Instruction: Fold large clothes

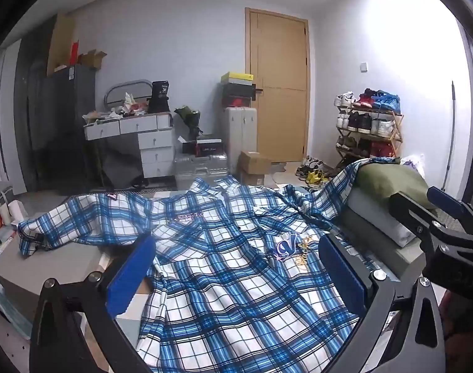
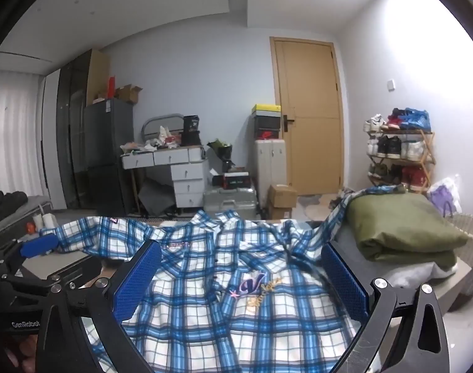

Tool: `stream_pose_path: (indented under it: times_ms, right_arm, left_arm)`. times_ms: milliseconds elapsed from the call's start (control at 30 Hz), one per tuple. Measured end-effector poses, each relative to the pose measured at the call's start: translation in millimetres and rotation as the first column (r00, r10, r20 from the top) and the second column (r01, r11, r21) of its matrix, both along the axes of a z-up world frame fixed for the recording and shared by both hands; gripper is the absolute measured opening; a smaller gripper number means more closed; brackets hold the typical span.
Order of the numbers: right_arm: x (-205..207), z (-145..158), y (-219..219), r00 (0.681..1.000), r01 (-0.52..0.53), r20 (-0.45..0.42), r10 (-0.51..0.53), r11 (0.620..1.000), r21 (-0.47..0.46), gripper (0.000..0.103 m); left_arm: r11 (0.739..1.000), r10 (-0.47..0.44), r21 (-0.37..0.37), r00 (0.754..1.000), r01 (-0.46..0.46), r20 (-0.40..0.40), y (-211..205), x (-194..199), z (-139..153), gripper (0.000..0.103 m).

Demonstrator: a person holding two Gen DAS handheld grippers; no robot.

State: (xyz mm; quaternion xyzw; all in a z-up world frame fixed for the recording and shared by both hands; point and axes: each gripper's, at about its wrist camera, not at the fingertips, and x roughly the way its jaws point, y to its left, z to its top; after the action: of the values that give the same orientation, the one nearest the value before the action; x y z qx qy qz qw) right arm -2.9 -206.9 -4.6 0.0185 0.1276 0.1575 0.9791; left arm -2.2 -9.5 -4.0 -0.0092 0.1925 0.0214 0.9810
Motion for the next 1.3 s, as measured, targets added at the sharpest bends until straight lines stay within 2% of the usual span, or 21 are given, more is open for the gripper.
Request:
stream_pose_path:
  times_ms: [200,400,1300]
  right_arm:
    - [-4.4,-8.5,0.5,1.000,-0.023,0.007,0.023,1.000,-0.003,0.103]
    - [-4.2,-11.9,-0.1,1.000,-0.030,0.005,0.030,1.000,0.005,0.103]
    - [-11.2,-7.1,8.4,0.999,-0.045,0.023,0.045,0.999,-0.014,0.103]
  left_arm:
    - [1.000,0.001,-0.023,1.000,-0.001,0.009,3.5,-2.0,0.8,0.102]
    - [1.000,0.015,-0.003,1.000,-0.015,0.017,3.3,0.0,-0.3,0.102]
    - [1.000,0.023,-0.018,1.000,-0.023,0.021,17.5,-6.7,-5.7,0.102]
